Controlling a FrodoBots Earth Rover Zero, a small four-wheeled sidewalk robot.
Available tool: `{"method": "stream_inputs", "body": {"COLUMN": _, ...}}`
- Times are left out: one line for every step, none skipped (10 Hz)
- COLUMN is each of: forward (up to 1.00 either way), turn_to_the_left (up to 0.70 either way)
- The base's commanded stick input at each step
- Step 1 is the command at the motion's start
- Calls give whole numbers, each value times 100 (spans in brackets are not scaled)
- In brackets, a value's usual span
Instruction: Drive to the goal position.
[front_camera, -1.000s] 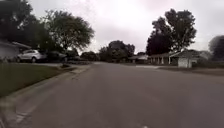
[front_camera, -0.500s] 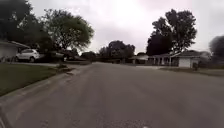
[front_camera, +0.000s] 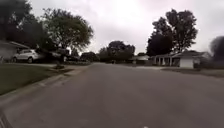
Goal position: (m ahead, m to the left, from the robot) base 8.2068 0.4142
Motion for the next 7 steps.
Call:
{"method": "stream_inputs", "body": {"forward": 70, "turn_to_the_left": 0}}
{"method": "stream_inputs", "body": {"forward": 70, "turn_to_the_left": 0}}
{"method": "stream_inputs", "body": {"forward": 70, "turn_to_the_left": 0}}
{"method": "stream_inputs", "body": {"forward": 70, "turn_to_the_left": 0}}
{"method": "stream_inputs", "body": {"forward": 70, "turn_to_the_left": 0}}
{"method": "stream_inputs", "body": {"forward": 70, "turn_to_the_left": 0}}
{"method": "stream_inputs", "body": {"forward": 70, "turn_to_the_left": 0}}
